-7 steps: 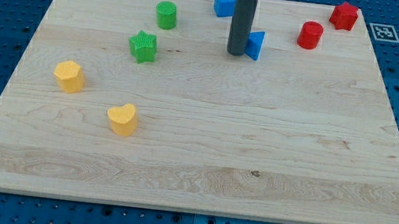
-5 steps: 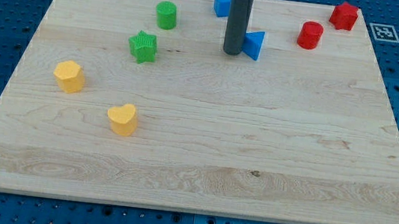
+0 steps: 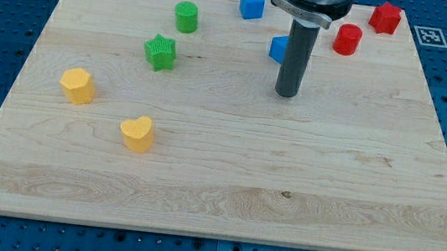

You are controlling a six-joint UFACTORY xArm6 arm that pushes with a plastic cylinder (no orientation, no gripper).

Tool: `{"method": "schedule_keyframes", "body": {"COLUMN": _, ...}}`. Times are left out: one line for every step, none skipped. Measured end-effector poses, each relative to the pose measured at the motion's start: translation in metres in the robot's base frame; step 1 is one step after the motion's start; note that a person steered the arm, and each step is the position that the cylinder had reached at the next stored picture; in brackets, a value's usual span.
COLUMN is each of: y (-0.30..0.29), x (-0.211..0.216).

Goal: Push the blue tringle closer to the blue cube

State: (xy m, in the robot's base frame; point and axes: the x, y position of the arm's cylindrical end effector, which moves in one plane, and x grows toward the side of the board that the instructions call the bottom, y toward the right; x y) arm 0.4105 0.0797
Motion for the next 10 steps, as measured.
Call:
{"method": "schedule_keyframes", "body": {"y": 0.0, "x": 0.0}}
{"method": "schedule_keyframes", "body": {"y": 0.025, "x": 0.0}}
{"method": "schedule_keyframes", "body": {"y": 0.041, "x": 0.0}}
{"method": "schedule_keyframes", "body": {"y": 0.041, "x": 0.0}}
{"method": "schedule_keyframes", "body": {"y": 0.041, "x": -0.001}}
{"method": "schedule_keyframes", "body": {"y": 0.041, "x": -0.002}}
{"method": "schedule_keyframes", "body": {"y": 0.041, "x": -0.002}}
{"method": "schedule_keyframes", "body": {"y": 0.038, "x": -0.008}}
{"method": "schedule_keyframes", "body": {"y": 0.027, "x": -0.012}}
{"method": "schedule_keyframes", "body": {"y": 0.042, "x": -0.022}}
